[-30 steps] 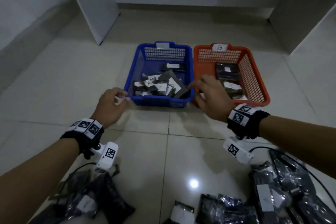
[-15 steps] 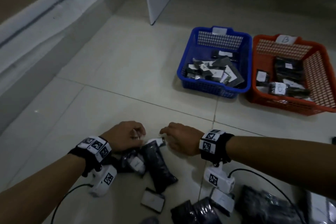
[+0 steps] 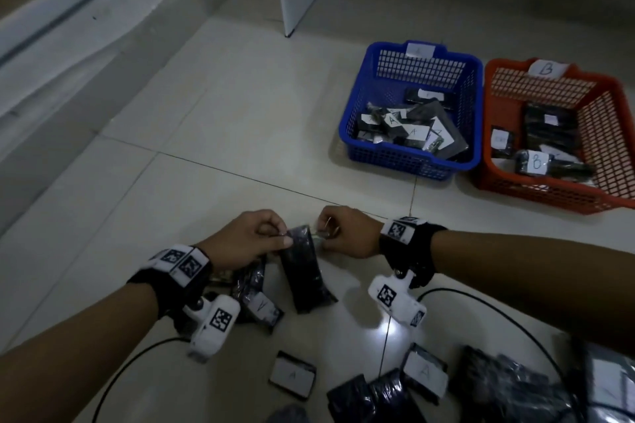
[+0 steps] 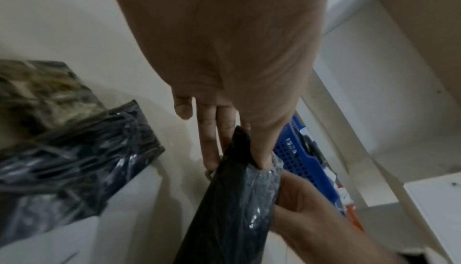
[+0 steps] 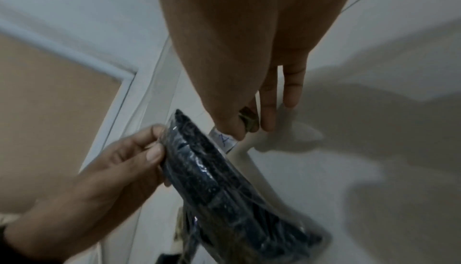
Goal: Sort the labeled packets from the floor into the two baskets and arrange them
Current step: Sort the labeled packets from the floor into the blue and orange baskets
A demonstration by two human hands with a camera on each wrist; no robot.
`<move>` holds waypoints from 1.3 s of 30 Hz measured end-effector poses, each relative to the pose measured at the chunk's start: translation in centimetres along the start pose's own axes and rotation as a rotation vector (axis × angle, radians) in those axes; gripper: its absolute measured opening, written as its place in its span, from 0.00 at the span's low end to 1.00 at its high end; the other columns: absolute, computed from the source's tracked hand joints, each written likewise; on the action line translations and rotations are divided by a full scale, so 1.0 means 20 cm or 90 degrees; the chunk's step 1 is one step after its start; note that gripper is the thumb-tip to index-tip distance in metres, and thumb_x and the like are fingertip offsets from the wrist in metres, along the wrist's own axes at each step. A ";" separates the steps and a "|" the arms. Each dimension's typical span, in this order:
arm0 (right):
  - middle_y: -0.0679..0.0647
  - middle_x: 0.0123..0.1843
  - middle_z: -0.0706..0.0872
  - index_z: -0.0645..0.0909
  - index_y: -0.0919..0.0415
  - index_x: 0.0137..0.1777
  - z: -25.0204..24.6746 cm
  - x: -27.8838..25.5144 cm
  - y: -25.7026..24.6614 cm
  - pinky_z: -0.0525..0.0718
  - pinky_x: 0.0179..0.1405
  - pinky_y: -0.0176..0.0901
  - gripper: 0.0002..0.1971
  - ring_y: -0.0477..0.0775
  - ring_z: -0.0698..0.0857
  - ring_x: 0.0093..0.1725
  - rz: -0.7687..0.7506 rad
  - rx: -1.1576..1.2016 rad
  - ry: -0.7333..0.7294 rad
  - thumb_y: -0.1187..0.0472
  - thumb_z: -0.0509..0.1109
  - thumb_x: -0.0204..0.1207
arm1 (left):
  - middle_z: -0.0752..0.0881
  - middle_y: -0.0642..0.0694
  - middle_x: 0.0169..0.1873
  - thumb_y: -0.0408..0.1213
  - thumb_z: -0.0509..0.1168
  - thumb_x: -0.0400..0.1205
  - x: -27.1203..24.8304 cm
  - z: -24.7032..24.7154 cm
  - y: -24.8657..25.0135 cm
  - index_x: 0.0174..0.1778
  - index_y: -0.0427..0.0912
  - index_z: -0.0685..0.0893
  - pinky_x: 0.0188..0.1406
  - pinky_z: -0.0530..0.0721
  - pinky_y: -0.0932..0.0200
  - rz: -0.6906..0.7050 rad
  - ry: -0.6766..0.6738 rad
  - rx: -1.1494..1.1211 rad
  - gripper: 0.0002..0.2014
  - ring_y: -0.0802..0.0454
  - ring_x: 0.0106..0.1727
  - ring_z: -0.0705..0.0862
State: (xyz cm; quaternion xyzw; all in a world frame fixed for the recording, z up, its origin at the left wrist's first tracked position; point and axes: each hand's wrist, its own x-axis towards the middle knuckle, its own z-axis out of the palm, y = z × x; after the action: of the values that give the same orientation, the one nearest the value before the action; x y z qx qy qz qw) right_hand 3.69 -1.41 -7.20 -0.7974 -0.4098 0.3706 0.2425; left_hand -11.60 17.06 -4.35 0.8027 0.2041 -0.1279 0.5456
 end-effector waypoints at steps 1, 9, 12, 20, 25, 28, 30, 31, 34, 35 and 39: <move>0.50 0.45 0.84 0.80 0.55 0.52 -0.02 -0.01 0.02 0.85 0.49 0.51 0.12 0.53 0.84 0.44 0.024 0.053 0.009 0.59 0.79 0.74 | 0.90 0.40 0.44 0.33 0.72 0.81 0.01 0.00 0.02 0.50 0.36 0.82 0.40 0.85 0.64 -0.014 0.017 -0.037 0.07 0.50 0.43 0.88; 0.60 0.42 0.89 0.76 0.59 0.51 -0.12 -0.11 0.05 0.86 0.34 0.48 0.10 0.60 0.88 0.39 0.116 0.464 0.058 0.75 0.69 0.80 | 0.89 0.35 0.48 0.23 0.60 0.86 0.07 0.04 0.12 0.58 0.34 0.82 0.38 0.88 0.52 -0.068 0.084 -0.250 0.09 0.39 0.41 0.92; 0.61 0.46 0.88 0.77 0.61 0.49 -0.13 -0.15 0.04 0.87 0.38 0.52 0.12 0.68 0.91 0.47 0.087 0.518 0.067 0.78 0.71 0.77 | 0.88 0.35 0.45 0.34 0.65 0.85 0.09 0.06 0.16 0.49 0.36 0.83 0.45 0.87 0.46 -0.081 0.125 -0.260 0.05 0.38 0.40 0.90; 0.66 0.50 0.92 0.81 0.62 0.49 -0.18 -0.22 0.07 0.88 0.40 0.44 0.10 0.60 0.92 0.47 0.103 0.581 0.132 0.73 0.77 0.74 | 0.85 0.43 0.38 0.24 0.75 0.75 0.07 0.10 0.17 0.35 0.40 0.80 0.39 0.87 0.59 -0.005 0.119 -0.093 0.11 0.48 0.38 0.85; 0.58 0.51 0.94 0.81 0.60 0.56 -0.26 -0.25 0.10 0.79 0.37 0.42 0.12 0.54 0.93 0.47 0.147 0.541 0.131 0.50 0.69 0.85 | 0.88 0.51 0.42 0.15 0.74 0.69 0.04 0.06 0.19 0.40 0.39 0.81 0.44 0.84 0.65 0.041 0.078 -0.050 0.16 0.54 0.42 0.87; 0.57 0.50 0.93 0.83 0.64 0.60 -0.32 -0.28 0.12 0.78 0.37 0.41 0.18 0.48 0.88 0.42 0.146 0.505 0.167 0.49 0.67 0.86 | 0.89 0.44 0.52 0.12 0.74 0.68 0.05 0.05 0.23 0.41 0.38 0.79 0.51 0.86 0.53 0.057 0.074 -0.100 0.18 0.47 0.49 0.89; 0.55 0.47 0.89 0.84 0.67 0.61 -0.37 -0.30 0.14 0.80 0.39 0.43 0.18 0.49 0.88 0.44 0.135 0.501 0.203 0.51 0.67 0.86 | 0.89 0.44 0.50 0.15 0.77 0.68 0.07 0.05 0.26 0.40 0.38 0.79 0.48 0.86 0.56 0.076 0.092 -0.117 0.18 0.47 0.48 0.88; 0.54 0.46 0.88 0.84 0.69 0.60 -0.39 -0.31 0.15 0.81 0.39 0.43 0.18 0.49 0.88 0.44 0.126 0.508 0.219 0.52 0.67 0.86 | 0.89 0.44 0.48 0.17 0.78 0.68 0.08 0.06 0.27 0.39 0.38 0.78 0.45 0.87 0.59 0.086 0.106 -0.133 0.17 0.49 0.46 0.88; 0.57 0.46 0.87 0.84 0.68 0.57 -0.45 -0.33 0.19 0.81 0.38 0.43 0.14 0.50 0.90 0.43 0.103 0.539 0.261 0.56 0.67 0.86 | 0.87 0.44 0.40 0.23 0.79 0.71 0.12 0.10 0.33 0.38 0.37 0.75 0.35 0.86 0.64 0.107 0.168 -0.197 0.16 0.55 0.37 0.85; 0.58 0.46 0.88 0.85 0.68 0.57 -0.48 -0.34 0.20 0.82 0.38 0.44 0.14 0.51 0.91 0.43 0.098 0.537 0.278 0.56 0.68 0.86 | 0.87 0.45 0.40 0.24 0.79 0.72 0.14 0.10 0.34 0.38 0.38 0.75 0.35 0.85 0.64 0.113 0.191 -0.197 0.17 0.57 0.36 0.84; 0.62 0.49 0.92 0.87 0.67 0.57 -0.60 -0.38 0.24 0.87 0.40 0.41 0.12 0.56 0.93 0.47 0.057 0.518 0.375 0.57 0.74 0.82 | 0.90 0.39 0.50 0.25 0.79 0.72 0.26 0.10 0.39 0.50 0.46 0.77 0.50 0.88 0.53 0.099 0.257 -0.309 0.20 0.49 0.47 0.88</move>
State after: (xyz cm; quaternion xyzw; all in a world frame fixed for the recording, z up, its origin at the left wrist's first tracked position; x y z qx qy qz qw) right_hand 12.46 -11.26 -0.21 -0.7257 -0.1117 0.2694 0.6231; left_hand -3.39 13.73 -0.87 0.6717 0.2706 0.1281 0.6776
